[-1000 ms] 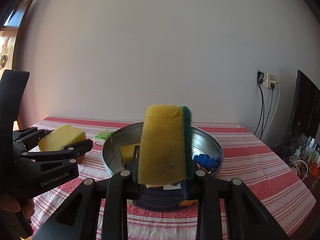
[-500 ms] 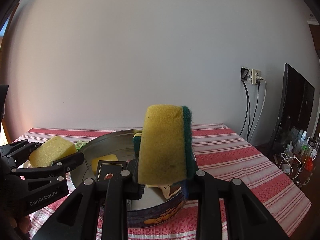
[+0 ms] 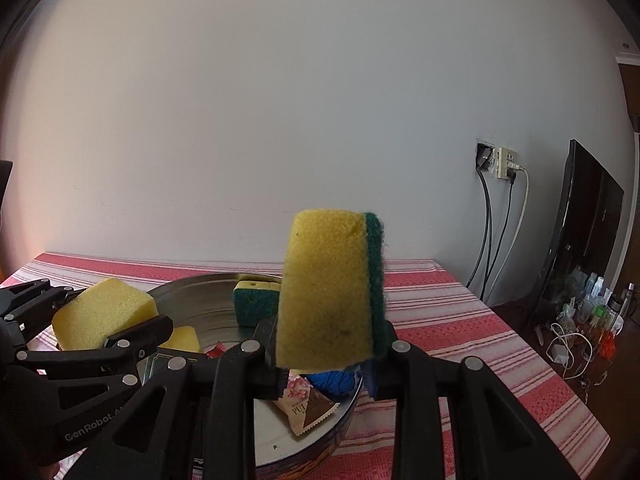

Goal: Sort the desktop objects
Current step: 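Carry the yellow sponge in left tool while right tool carries the scrub sponge over the tin, then open left tool to drop the yellow sponge into the tin while right tool drops the scrub sponge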

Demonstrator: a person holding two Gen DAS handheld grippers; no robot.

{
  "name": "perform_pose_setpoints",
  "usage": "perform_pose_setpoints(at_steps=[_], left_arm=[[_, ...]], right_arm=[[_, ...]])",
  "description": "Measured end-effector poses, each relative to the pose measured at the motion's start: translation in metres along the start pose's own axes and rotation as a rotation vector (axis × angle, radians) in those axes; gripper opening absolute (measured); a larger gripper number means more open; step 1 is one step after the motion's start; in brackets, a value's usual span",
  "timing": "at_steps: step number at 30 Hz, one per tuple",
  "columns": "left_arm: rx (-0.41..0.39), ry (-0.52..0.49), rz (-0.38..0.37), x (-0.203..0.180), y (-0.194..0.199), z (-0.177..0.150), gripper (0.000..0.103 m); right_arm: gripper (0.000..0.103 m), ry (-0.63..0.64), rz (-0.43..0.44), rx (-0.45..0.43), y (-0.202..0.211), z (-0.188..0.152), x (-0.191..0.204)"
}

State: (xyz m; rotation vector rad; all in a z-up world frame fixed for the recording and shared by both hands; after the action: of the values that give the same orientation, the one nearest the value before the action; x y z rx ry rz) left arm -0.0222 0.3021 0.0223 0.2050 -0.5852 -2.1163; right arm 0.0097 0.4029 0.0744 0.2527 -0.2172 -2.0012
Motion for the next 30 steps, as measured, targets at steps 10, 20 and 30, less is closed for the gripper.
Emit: perform_pose_setpoints(at_steps=[10, 20, 30], left_arm=[[0.083, 0.012, 0.056, 0.000, -0.046, 0.009, 0.055], [0.148, -0.006, 0.096, 0.002, -0.067, 0.002, 0.102], [0.069, 0.002, 0.098, 0.012, -0.041, 0.004, 0.102]], right_arm=[[0.030, 0.027, -0.002, 0.088, -0.048, 0.007, -0.008], [0.070, -0.026, 0.005, 0.109, -0.063, -0.008, -0.013], [0.082, -0.211, 0.040, -0.042, -0.022, -0.004, -0.023]])
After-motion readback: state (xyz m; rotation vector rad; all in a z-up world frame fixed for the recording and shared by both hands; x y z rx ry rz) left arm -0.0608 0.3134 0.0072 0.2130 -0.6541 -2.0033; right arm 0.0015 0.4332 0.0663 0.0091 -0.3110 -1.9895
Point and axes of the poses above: each gripper's, at about its wrist camera, not at the fingertips, and y roughly against the way its jaws point, x to its left, z to its top, the point moved 1 cm from there along -y, roughly the way its jaws point, and after that the axes turned 3 degrees about -x, right-handed, at the moved point
